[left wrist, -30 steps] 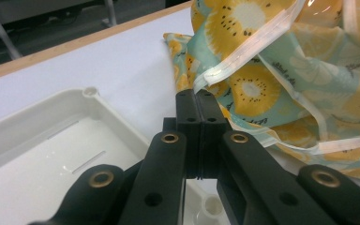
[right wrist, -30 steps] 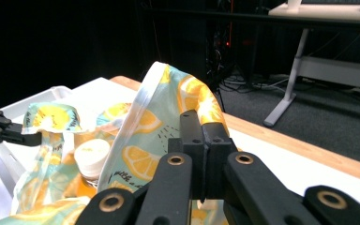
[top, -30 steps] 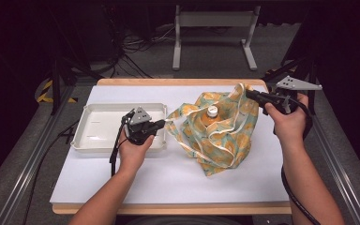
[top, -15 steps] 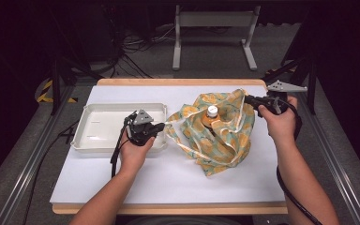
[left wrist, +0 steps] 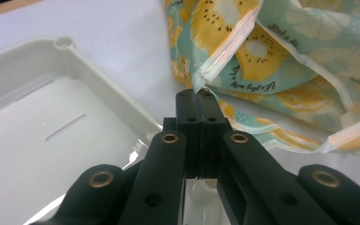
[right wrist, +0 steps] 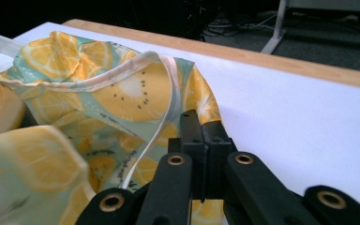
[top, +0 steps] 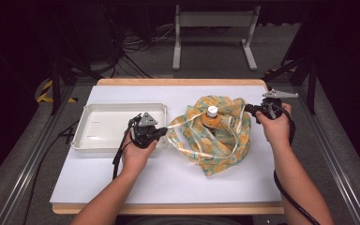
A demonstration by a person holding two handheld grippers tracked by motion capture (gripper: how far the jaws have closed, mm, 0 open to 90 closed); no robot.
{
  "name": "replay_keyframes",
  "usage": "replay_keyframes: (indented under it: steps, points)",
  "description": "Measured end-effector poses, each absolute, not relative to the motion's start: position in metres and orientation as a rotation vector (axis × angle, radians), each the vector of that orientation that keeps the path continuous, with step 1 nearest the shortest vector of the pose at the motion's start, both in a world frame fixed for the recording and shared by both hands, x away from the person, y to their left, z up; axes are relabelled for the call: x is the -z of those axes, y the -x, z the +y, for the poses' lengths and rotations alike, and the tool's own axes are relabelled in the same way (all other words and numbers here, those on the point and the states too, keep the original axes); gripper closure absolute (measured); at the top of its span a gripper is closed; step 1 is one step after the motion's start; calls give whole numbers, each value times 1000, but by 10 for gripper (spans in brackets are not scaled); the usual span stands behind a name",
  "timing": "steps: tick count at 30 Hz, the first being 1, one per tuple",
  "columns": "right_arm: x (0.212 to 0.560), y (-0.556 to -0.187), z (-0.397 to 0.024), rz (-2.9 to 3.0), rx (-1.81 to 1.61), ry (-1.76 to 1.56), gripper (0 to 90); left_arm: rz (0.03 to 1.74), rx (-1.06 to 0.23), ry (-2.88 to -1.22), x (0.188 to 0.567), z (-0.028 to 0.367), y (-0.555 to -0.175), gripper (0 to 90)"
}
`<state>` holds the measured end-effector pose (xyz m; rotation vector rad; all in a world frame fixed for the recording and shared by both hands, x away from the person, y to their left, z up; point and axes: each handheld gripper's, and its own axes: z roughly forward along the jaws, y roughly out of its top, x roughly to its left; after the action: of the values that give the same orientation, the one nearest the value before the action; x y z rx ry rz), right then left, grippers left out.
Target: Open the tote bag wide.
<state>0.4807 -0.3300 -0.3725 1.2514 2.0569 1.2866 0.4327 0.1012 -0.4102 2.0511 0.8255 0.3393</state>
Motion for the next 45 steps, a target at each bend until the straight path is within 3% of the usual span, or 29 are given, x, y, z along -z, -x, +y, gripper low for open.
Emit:
replay_keyframes:
  steps: [27,29,30,33,36,40,45]
  points:
    - [412,-474,-356,2090,-1177,-1390,897,824,-265,-2111,421,93,-430,898]
    - [411,-472,-358,2087,-1187,-1396,836,820,-256,-2105,419,94,-429,896]
    - [409,-470,-360,2080,-1200,-1394,726,817,-257,-2097,417,95,-427,885]
    - [404,-462,-364,2075,-1201,-1362,616,806,-251,-2081,410,101,-423,840]
    - [396,-450,-371,2071,-1217,-1342,516,813,-248,-2061,404,106,-420,687]
    - [384,-436,-375,2049,-1244,-1318,494,808,-253,-2033,398,107,-416,579]
    - [362,-418,-363,2054,-1316,-1207,514,753,-230,-2004,388,100,-407,563]
